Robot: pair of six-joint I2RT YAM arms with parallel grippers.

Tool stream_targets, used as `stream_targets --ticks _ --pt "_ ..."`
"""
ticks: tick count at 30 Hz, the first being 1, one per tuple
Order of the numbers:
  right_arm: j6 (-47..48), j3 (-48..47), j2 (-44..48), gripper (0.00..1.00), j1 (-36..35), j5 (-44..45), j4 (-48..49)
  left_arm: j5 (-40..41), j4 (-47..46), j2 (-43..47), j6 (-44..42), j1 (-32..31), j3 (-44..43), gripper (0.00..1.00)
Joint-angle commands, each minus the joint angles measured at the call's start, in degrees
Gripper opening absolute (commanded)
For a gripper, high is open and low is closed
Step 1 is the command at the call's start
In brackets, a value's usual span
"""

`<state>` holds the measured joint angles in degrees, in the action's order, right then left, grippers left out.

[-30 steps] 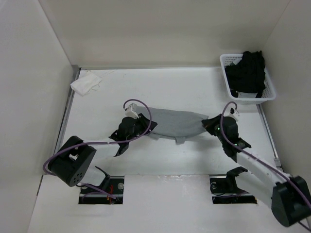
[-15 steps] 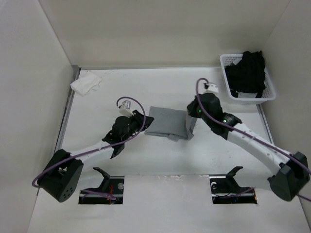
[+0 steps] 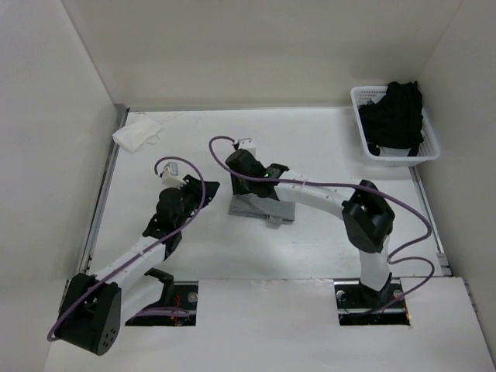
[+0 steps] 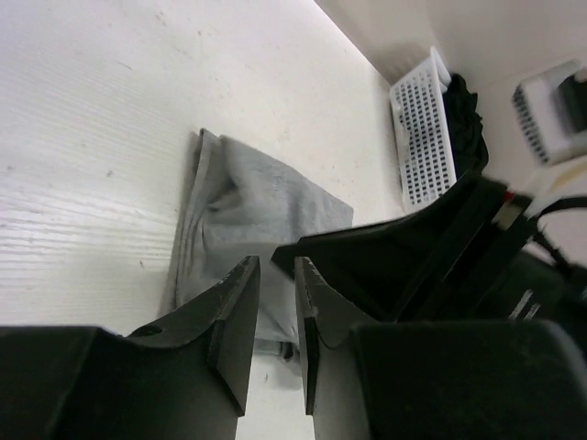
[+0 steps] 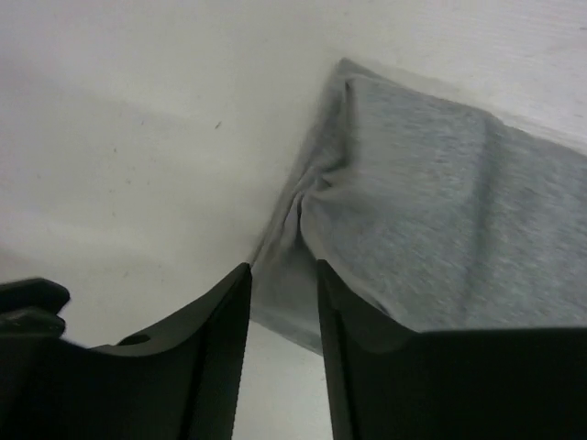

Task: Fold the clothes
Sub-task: Fold the tank top

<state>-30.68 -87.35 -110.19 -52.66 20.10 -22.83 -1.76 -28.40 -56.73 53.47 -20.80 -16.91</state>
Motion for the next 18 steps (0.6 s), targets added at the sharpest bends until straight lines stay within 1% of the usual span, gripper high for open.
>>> stream_targets --ticks 1,4,5,6,8,10,11,14,18 --pt "-0.3 -4.2 0.7 0.44 -2.3 0.0 -0.3 -0.9 0.5 2.1 0.6 1.4 -0.2 0.21" --pt "-1.1 1.1 6.7 0.45 -2.3 -0.4 4.4 -0.3 0.3 0.8 0.7 0.1 -1.8 0.21" --pt "-1.4 4.3 9.4 0.43 -2.0 -0.5 6.8 -0.1 -0.2 -0.1 0.7 -0.9 -2.4 0.21" --pt "-1.8 7.8 11.8 0.4 -1.1 -0.7 9.4 0.5 -0.5 -1.3 0.6 -2.1 -3.0 0.21" --pt "-3.1 14.1 15.4 0.27 1.5 -2.1 14.1 2.2 -2.5 -4.5 0.6 -5.2 -4.3 0.21" --pt "-5.8 19.6 17.2 0.13 4.7 -6.0 18.8 2.9 -4.6 -9.0 0.5 -8.5 -6.4 0.21" --pt "-7.2 21.6 17.3 0.1 6.0 -8.6 21.0 3.1 -5.4 -11.4 0.4 -9.8 -7.7 0.21" --pt "-10.0 26.4 15.3 0.07 7.7 -14.0 28.3 3.7 -7.9 -17.4 1.0 -12.4 -10.2 0.21" --pt "-12.1 30.3 12.8 0.06 8.7 -14.8 35.1 4.8 -8.1 -23.0 1.7 -13.3 -11.3 0.2"
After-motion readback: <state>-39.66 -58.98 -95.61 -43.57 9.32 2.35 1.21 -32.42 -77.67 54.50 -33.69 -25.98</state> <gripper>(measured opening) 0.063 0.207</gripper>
